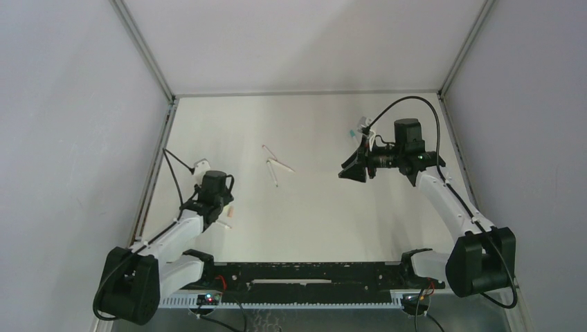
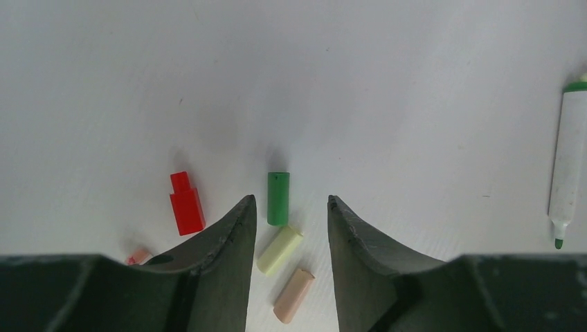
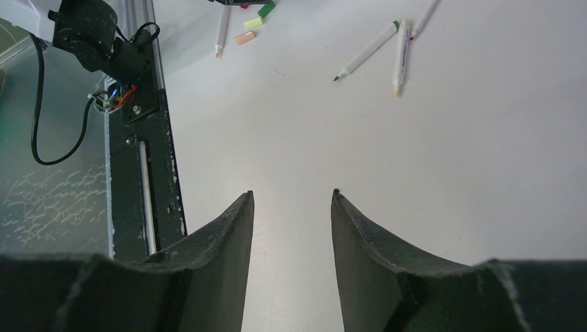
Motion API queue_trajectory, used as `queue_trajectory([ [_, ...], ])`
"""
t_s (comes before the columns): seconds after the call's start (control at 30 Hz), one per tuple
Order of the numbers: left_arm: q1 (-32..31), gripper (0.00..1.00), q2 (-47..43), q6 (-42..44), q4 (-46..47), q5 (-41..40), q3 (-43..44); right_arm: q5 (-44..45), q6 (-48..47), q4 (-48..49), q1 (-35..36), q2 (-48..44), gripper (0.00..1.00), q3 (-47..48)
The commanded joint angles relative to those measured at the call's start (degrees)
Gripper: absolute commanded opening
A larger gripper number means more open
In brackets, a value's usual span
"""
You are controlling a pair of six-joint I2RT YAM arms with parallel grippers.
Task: Insert the pens into the pen caps
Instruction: Move the pen to the center of the board.
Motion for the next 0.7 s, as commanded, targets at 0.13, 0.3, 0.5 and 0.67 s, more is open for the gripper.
queue_trajectory([
  [0.13,0.52,0.46,2.42,-1.72,-0.8,-2.36,4.26,0.48,-1.67,-0.23,0.62,0.25,0.51,1.18],
  [0.3,0.52,0.41,5.45,-3.11,-3.04,-3.23,6.0,0.59,-1.86,-0.3,0.64,0.17,0.51,1.18],
  [0.5,0.52,0.36,9.03,-4.24,-5.42,-3.15,8.31,0.63,-2.15,-0.39,0.91,0.17,0.51,1.18],
  [0.67,0.52,0.37,8.73,-1.69,-7.13,-1.73,10.56,0.8,-2.33,-0.39,1.16,0.17,0.51,1.18],
])
